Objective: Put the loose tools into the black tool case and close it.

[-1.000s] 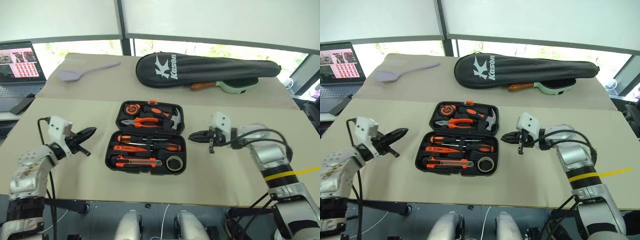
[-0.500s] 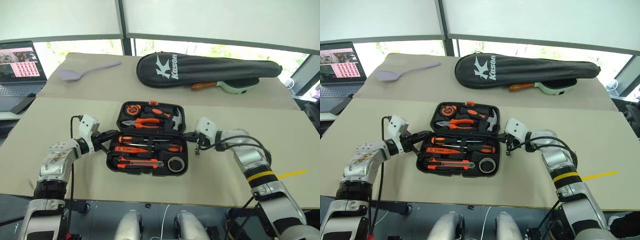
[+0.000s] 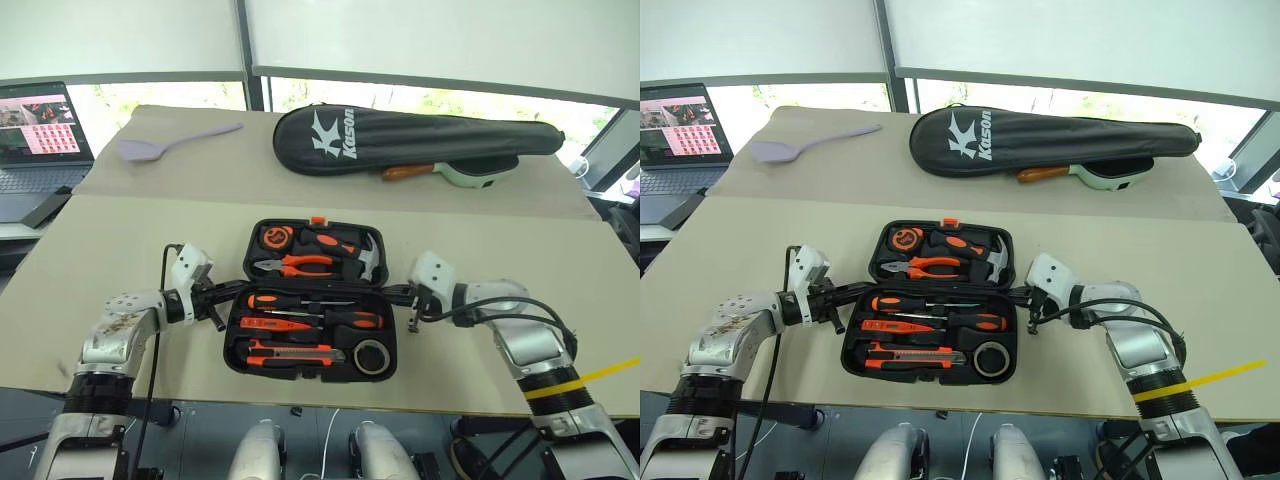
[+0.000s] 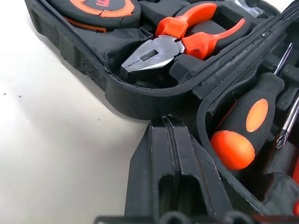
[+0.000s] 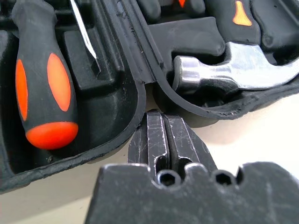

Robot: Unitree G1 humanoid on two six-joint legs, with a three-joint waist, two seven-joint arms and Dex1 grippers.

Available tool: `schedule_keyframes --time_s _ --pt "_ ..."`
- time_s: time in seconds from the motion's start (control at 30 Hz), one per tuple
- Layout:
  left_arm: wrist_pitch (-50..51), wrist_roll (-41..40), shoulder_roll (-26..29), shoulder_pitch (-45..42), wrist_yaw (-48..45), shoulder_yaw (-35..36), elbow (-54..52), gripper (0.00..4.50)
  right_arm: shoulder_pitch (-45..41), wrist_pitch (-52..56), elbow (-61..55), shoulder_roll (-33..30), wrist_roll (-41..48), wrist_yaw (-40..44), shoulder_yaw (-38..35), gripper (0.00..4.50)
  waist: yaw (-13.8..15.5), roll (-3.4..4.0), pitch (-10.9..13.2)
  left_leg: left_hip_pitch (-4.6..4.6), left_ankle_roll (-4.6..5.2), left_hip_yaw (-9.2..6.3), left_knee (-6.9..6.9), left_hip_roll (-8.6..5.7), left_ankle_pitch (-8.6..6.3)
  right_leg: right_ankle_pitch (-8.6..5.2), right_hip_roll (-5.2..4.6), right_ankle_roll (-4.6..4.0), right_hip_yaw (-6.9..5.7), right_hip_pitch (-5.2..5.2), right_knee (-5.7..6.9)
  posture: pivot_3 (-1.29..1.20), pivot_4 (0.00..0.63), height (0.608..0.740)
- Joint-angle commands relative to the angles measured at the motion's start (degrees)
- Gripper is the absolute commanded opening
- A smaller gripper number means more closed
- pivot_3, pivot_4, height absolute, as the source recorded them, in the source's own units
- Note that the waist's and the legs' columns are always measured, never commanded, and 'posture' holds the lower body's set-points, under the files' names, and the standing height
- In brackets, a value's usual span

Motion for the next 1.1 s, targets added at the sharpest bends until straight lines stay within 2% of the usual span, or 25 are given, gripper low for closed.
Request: schedule_keyframes --time_s 0.03,0.07,0.2,0.27,0.33,0.37,0.4,0.5,0.63,0.83,0.87,0.93,1.0,1.1 --pt "7.78 0.00 4.88 -0.62 2.16 0.98 -4.82 1.08 -0.90 11.80 -5.85 -3.23 7.17 0.79 -5.92 0.84 0.07 -0.01 0.01 -0.01 0.00 -0.01 0.01 0.00 0.00 0.00 0.00 0.00 0.00 0.00 0.01 0.00 0.150 0.740" --pt "10.00 -0.45 6.39 -0.55 1.59 1.04 -5.56 1.35 -1.18 15.63 -6.80 -4.32 8.39 0.83 -6.45 1.11 0.02 -0.01 0.01 -0.01 0.00 -0.05 0.02 0.00 0.00 0.00 0.00 0.00 0.00 0.00 0.02 0.00 0.150 0.740" --pt "22.16 -5.73 11.88 -2.31 -0.05 3.17 -7.86 2.90 -5.50 36.93 -9.78 -9.21 14.38 0.69 -6.80 2.56 -0.13 0.01 0.02 0.05 0.00 -0.12 -0.01 0.03 0.00 0.00 0.02 -0.01 0.00 0.00 0.03 0.00 0.150 0.740" --pt "29.26 -6.37 12.63 -5.97 2.99 2.88 -7.62 3.54 -10.16 46.96 -9.78 -10.49 14.35 -1.85 -4.55 3.17 -0.15 0.01 0.02 0.10 0.00 -0.13 -0.02 0.05 0.00 -0.01 0.02 -0.02 0.01 0.00 0.05 0.00 0.150 0.740" --pt "32.11 -5.33 12.53 -8.53 5.83 1.94 -7.75 4.29 -13.45 52.79 -8.99 -9.70 15.50 -3.59 -4.32 3.92 -0.15 0.00 0.04 0.11 0.00 -0.13 0.00 0.04 0.01 -0.01 0.06 -0.03 0.01 0.01 0.08 0.00 0.150 0.740" --pt "35.72 -6.32 10.28 -11.76 8.80 2.74 -7.46 4.31 -16.45 56.52 -6.88 -7.85 15.75 -5.22 -4.60 4.30 -0.15 0.00 0.04 0.11 0.00 -0.13 0.00 0.04 0.02 -0.01 0.08 -0.04 0.01 0.01 0.08 0.00 0.150 0.740" --pt "38.56 -7.15 8.55 -14.16 11.05 3.40 -7.26 4.31 -18.67 59.29 -5.32 -6.56 16.01 -6.57 -4.76 4.45 -0.14 0.00 0.04 0.13 0.00 -0.13 0.00 0.04 0.02 -0.01 0.09 -0.04 0.01 0.05 0.07 0.00 0.150 0.740" --pt "44.33 -5.84 4.82 -18.73 16.98 2.49 -5.61 4.31 -23.40 60.83 0.25 -3.18 14.53 -10.95 -4.40 4.45 -0.03 -0.03 0.05 0.01 0.00 -0.14 0.03 -0.01 0.03 0.00 0.10 -0.03 -0.01 0.01 0.06 0.00 0.150 0.740" --pt "45.40 -3.71 2.02 -20.62 21.37 0.52 -2.78 4.31 -27.19 58.73 7.41 0.23 12.23 -16.37 -3.76 4.45 -0.11 -0.03 0.05 -0.15 0.00 -0.15 0.02 -0.10 0.03 0.01 0.02 0.00 0.00 -0.11 0.04 0.00 0.150 0.740" --pt "46.88 -3.43 0.59 -21.40 23.19 -1.27 -2.19 4.31 -29.71 56.47 13.48 2.46 11.76 -17.29 -1.28 4.45 -0.24 -0.03 0.06 -0.21 -0.01 -0.14 0.00 -0.09 0.03 0.01 0.02 0.00 0.00 -0.19 0.06 0.00 0.150 0.740" --pt "46.56 -2.99 0.40 -21.67 23.80 -1.28 -1.59 4.31 -29.93 56.03 14.16 2.68 11.59 -17.19 -0.52 4.21 -0.26 -0.02 0.06 -0.21 -0.01 -0.14 0.00 -0.08 0.03 0.01 0.02 0.00 0.00 -0.18 0.06 0.00 0.150 0.740" --pt "46.17 -2.59 0.27 -22.06 24.35 -1.28 -0.77 3.78 -30.34 55.75 15.22 3.36 11.51 -17.32 0.33 3.78 -0.27 -0.02 0.06 -0.19 -0.01 -0.14 0.00 -0.09 0.03 0.01 0.01 0.00 0.00 -0.17 0.06 0.00 0.150 0.740" --pt "46.07 -2.59 0.28 -22.36 24.15 -1.32 -0.34 3.22 -30.73 56.17 15.92 3.94 11.44 -17.53 1.09 3.11 -0.28 -0.02 0.06 -0.19 -0.01 -0.14 0.01 -0.09 0.03 0.01 0.01 0.00 0.00 -0.17 0.07 0.00 0.150 0.740" --pt "46.46 -2.83 0.18 -22.97 24.12 -1.19 -0.02 2.03 -30.67 56.92 16.57 3.85 10.79 -17.92 2.74 1.99 -0.30 -0.02 0.06 -0.14 -0.05 -0.15 0.01 -0.09 0.05 0.01 0.02 0.00 0.00 -0.14 0.10 0.00 0.150 0.740"
